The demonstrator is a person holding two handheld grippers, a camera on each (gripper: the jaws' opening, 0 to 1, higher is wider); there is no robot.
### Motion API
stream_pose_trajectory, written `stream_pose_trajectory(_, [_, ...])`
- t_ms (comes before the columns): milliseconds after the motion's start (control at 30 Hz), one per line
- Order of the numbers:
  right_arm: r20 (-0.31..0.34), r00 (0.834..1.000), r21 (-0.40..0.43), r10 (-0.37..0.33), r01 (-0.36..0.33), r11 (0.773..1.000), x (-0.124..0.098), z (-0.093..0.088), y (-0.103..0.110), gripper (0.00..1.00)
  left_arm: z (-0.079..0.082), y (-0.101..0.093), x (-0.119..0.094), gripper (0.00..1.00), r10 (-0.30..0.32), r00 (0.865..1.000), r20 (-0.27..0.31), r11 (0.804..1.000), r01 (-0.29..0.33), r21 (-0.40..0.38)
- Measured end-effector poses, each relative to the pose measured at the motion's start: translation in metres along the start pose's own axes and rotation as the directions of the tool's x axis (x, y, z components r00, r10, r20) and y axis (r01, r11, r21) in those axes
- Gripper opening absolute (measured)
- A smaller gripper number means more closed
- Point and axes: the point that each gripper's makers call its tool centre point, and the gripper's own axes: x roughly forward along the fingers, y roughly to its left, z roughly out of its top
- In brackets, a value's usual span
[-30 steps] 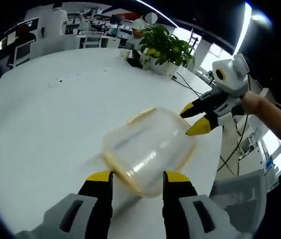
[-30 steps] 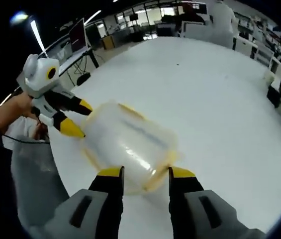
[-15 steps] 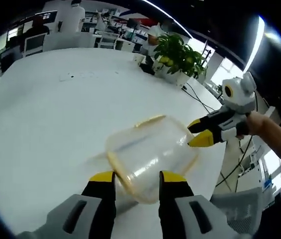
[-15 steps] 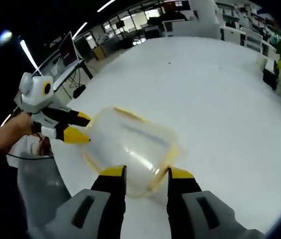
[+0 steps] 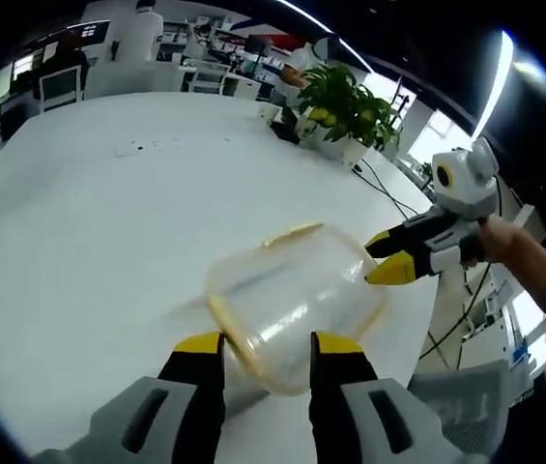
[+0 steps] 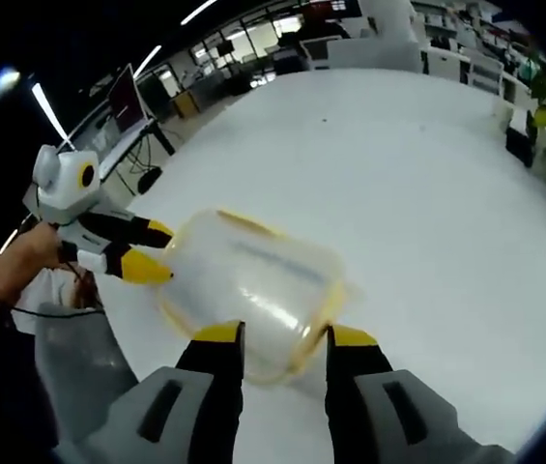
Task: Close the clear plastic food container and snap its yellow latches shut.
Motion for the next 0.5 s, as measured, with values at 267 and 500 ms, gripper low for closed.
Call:
stream_pose_trajectory(267, [-0.002, 1.0, -0.004, 0.0, 0.0, 1.0, 0.004, -0.002, 0.013, 0.29, -0.007, 0.005, -0.01, 0.27, 0.004, 1.0, 0.003, 1.0, -0.004, 0.0])
stream_pose_trajectory(500, [-0.005, 1.0, -0.003, -0.001, 0.001, 1.0, 0.007, -0.003, 0.023, 0.29, -0.012, 0.012, -0.018, 0.27, 0.004, 1.0, -0.002, 1.0, -0.004, 0.002])
